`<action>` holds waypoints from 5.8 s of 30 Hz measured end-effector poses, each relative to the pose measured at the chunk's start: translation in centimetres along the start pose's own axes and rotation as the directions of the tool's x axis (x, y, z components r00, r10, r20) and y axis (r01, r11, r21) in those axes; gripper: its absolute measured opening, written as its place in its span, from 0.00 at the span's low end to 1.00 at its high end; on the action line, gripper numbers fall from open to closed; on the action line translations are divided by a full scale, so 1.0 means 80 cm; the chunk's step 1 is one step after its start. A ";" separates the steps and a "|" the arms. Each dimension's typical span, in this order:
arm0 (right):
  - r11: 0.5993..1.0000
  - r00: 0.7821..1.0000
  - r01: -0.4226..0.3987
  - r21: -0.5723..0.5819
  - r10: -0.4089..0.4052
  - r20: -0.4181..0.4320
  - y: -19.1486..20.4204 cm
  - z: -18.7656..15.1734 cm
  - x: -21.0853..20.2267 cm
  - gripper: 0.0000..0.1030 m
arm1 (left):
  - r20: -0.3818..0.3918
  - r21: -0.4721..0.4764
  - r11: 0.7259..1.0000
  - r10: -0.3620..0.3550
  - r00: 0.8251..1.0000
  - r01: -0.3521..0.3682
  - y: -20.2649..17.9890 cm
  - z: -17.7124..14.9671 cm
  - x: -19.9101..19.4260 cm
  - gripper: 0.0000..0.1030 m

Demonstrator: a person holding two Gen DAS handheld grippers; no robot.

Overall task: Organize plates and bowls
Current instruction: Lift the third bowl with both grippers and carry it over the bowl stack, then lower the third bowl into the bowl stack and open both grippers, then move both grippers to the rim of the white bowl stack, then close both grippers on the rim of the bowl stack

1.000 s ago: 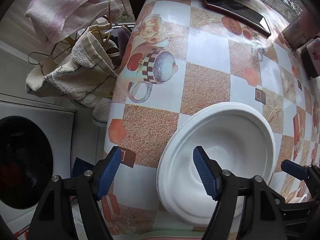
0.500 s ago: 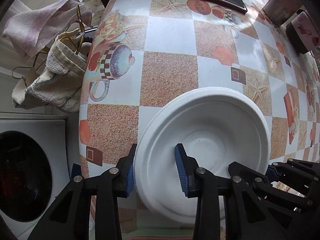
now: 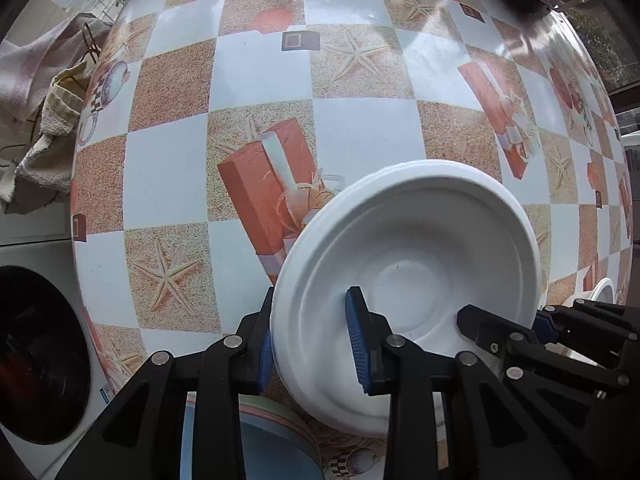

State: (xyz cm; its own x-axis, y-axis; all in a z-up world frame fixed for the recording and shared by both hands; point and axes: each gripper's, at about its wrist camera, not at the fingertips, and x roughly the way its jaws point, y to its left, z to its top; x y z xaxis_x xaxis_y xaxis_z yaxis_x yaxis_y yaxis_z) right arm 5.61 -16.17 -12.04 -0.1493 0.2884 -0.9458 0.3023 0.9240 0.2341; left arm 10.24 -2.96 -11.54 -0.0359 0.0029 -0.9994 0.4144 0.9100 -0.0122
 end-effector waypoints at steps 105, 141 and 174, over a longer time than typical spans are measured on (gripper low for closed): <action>0.844 0.990 -0.059 0.532 -0.019 0.140 -0.246 -0.203 -0.091 0.99 | -0.013 0.403 0.903 -0.159 0.987 0.151 -0.127 -0.094 -0.120 0.78; 0.842 0.995 -0.061 0.536 0.007 0.103 -0.259 -0.212 -0.070 0.99 | -0.042 0.407 0.903 -0.132 0.990 0.138 -0.158 -0.089 -0.097 0.78; 0.939 0.993 0.065 0.338 -0.093 0.066 -0.279 -0.133 -0.041 0.99 | -0.042 0.282 0.957 -0.060 0.997 0.069 -0.223 -0.045 0.002 0.78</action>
State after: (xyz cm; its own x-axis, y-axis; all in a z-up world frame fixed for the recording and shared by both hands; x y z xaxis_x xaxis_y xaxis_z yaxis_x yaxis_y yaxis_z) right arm -10.67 -35.05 -11.77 -0.1143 0.1842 -0.9762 0.5921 0.8017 0.0819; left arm -0.44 -17.73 -11.34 -0.0988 -0.0341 -0.9945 0.6501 0.7544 -0.0904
